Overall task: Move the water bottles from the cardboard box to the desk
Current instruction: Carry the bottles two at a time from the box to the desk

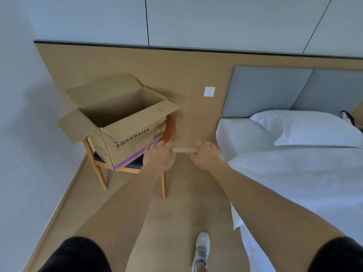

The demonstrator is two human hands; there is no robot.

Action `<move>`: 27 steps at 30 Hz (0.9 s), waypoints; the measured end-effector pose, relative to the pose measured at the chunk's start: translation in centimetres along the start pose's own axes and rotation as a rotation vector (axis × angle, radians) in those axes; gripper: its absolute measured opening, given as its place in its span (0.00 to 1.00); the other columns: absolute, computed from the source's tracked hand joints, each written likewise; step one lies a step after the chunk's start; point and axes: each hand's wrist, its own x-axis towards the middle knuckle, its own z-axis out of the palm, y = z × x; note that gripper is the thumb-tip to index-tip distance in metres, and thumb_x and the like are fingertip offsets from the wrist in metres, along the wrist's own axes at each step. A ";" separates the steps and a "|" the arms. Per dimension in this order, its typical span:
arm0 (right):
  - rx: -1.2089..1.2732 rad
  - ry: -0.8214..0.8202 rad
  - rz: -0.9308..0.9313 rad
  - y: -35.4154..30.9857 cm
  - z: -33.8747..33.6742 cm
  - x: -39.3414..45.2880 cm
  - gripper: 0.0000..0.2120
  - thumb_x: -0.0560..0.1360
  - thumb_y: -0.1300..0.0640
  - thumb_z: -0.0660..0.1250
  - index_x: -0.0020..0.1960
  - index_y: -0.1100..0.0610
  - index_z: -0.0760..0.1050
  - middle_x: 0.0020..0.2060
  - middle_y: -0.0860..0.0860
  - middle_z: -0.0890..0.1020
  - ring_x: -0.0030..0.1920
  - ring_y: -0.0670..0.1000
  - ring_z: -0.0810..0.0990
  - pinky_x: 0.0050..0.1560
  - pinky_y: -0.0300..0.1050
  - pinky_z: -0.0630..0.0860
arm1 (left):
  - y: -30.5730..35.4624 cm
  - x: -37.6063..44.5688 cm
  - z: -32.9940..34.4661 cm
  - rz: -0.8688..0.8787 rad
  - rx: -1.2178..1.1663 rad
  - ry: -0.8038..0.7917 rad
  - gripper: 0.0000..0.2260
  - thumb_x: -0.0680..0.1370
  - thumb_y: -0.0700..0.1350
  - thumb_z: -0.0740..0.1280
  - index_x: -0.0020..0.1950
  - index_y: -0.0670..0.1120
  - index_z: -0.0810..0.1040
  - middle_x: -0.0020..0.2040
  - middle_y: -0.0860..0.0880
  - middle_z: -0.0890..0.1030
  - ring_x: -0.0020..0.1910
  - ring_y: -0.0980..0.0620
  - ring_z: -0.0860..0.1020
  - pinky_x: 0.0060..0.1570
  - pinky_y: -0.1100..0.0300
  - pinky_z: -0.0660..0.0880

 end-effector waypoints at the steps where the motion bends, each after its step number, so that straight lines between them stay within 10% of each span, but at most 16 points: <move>1: 0.003 0.002 -0.011 -0.1 0.0 2.0 0.22 0.80 0.40 0.56 0.67 0.52 0.71 0.62 0.55 0.79 0.66 0.58 0.74 0.68 0.59 0.67 | -0.5 1.6 -0.1 -0.015 -0.004 0.009 0.16 0.83 0.52 0.54 0.69 0.54 0.72 0.67 0.49 0.76 0.67 0.43 0.73 0.68 0.42 0.65; 27: 0.001 -0.153 -0.438 -9.4 0.1 47.2 0.28 0.82 0.40 0.57 0.80 0.45 0.58 0.77 0.52 0.65 0.77 0.56 0.62 0.77 0.57 0.59 | -15.8 35.9 -3.6 -0.523 -0.022 0.130 0.22 0.84 0.52 0.55 0.79 0.53 0.65 0.77 0.48 0.68 0.74 0.44 0.67 0.73 0.47 0.62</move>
